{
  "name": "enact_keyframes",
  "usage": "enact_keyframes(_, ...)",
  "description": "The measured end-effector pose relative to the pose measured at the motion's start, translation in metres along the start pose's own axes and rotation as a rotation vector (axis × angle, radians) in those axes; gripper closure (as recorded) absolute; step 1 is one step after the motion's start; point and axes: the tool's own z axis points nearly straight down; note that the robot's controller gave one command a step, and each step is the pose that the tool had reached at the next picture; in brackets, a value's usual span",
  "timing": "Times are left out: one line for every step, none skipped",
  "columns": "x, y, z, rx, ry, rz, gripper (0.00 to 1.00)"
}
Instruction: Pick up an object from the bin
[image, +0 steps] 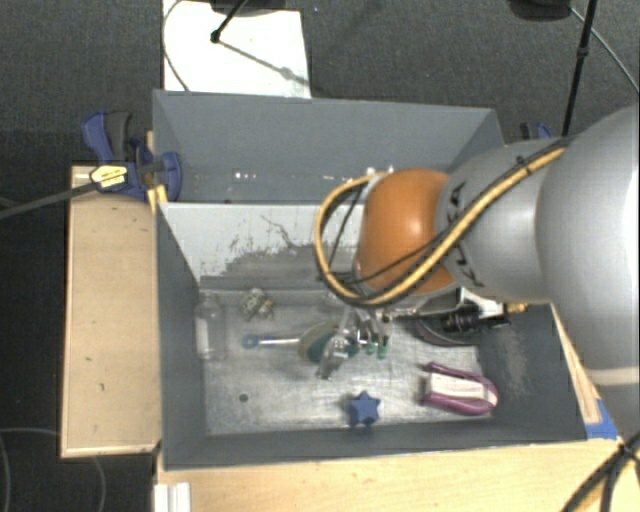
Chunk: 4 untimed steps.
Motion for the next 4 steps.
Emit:
enact_keyframes(0.001,-0.009,0.046,0.000,-0.001,0.037,0.00)
enact_keyframes(0.000,-0.008,0.044,-0.001,-0.002,0.037,0.00)
enact_keyframes(-0.003,-0.008,0.042,-0.003,-0.010,0.039,1.00)
enact_keyframes(-0.005,-0.007,0.001,0.000,-0.001,0.037,1.00)
